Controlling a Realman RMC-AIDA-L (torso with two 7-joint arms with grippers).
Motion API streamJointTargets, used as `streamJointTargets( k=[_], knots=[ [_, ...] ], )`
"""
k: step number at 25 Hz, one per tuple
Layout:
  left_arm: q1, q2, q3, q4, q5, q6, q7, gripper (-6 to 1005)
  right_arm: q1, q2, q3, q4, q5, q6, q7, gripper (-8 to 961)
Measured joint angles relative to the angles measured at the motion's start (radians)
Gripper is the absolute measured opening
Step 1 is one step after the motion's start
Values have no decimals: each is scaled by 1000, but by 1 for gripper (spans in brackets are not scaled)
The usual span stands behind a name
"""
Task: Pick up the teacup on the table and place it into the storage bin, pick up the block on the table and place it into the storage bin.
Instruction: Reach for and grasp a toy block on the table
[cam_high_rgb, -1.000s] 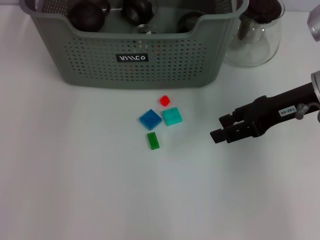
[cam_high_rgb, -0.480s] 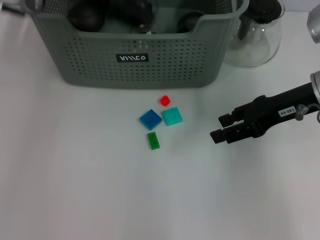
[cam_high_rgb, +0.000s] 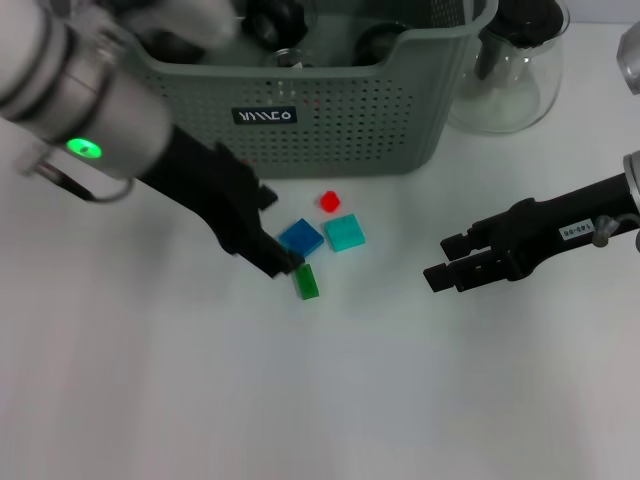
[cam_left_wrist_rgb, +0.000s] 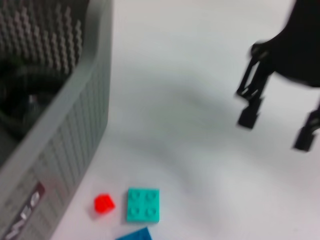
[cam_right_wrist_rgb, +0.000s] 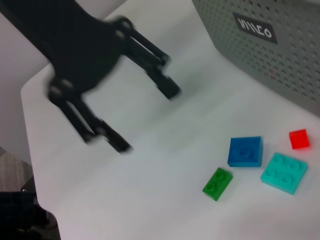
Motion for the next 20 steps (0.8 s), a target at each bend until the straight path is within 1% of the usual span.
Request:
streamJointTargets(
  k=[1,4,5,8,14,20],
  knots=[
    [-2,-4,45,-27,22,-40,-39,848,0,0,0,3,-1,1,0,656],
    [-17,1,140,-110,32,-141,-136,847,-5,0,0,4,-13,1,-3,656],
    [-25,1,158,-136,34,-170,-158,847,-6,-1,0,5,-19,1,-4,656],
    [-46,-1,192,-189,48,-236,-214,847,-8,-5,0,11,-34,-2,-6,656],
    [-76,-1,241,-255,73,-341,-296,846,-12,-24,8,15,-40,-12,-8,656],
    [-90,-3,307,-297,116,-428,-367,846,-12,-32,10,15,-40,-16,-8,656]
  ],
)
